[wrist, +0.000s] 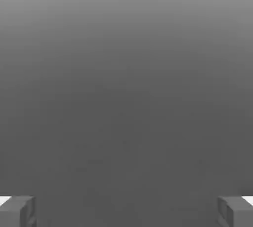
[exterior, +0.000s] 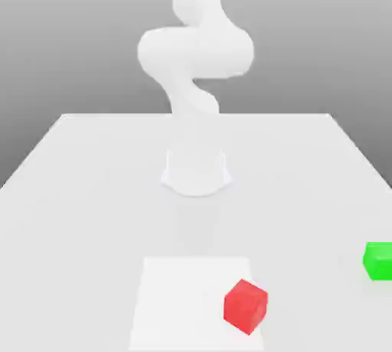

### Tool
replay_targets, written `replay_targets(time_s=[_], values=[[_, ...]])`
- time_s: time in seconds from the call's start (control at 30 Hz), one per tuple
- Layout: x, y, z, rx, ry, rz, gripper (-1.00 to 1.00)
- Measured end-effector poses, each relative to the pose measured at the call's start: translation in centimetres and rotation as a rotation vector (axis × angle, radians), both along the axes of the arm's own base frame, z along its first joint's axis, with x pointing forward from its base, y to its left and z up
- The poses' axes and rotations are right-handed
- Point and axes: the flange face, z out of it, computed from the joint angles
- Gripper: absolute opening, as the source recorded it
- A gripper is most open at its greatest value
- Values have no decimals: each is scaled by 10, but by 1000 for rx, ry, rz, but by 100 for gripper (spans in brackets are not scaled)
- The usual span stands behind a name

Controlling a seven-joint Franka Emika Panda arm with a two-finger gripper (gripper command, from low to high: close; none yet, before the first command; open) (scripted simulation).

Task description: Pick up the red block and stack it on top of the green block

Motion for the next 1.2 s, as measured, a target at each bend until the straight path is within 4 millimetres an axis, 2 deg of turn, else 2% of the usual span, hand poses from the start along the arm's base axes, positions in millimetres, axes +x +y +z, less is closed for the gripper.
replay_targets(time_s=[0.17, 0.27, 0.37, 0.53, 0.67, 0.77, 0.93, 0.97, 1.2], values=[[56, 16, -95, -54, 152, 170, 0], [78, 29, -155, -89, 237, 267, 0], [91, 42, -215, -128, 321, 365, 0], [94, 61, -317, -201, 457, 526, 0], [80, 76, -394, -270, 565, 664, 0], [65, 76, -447, -319, 641, 747, 0], [61, 75, -510, -333, 662, 771, 0], [61, 75, -520, -333, 663, 771, -100], [60, 75, -520, -333, 664, 772, -100]])
